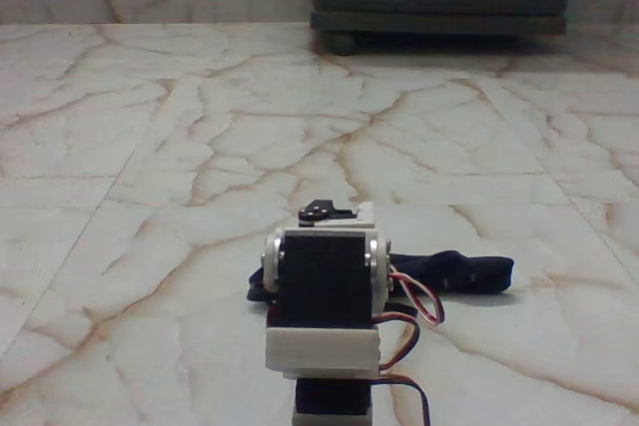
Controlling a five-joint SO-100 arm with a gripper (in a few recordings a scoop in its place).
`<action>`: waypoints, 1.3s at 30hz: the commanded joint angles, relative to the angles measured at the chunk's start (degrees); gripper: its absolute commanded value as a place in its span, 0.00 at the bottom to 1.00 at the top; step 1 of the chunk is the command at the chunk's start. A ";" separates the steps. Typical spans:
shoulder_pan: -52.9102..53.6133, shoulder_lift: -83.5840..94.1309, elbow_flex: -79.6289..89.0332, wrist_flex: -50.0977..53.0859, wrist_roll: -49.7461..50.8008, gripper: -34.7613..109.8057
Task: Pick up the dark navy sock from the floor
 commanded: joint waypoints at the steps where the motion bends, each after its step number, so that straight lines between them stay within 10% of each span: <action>1: -0.18 1.67 -0.09 -4.92 1.58 0.24; 26: -0.70 0.18 -1.05 -3.69 2.81 0.24; 39: -0.62 -23.64 -37.35 25.58 18.72 0.24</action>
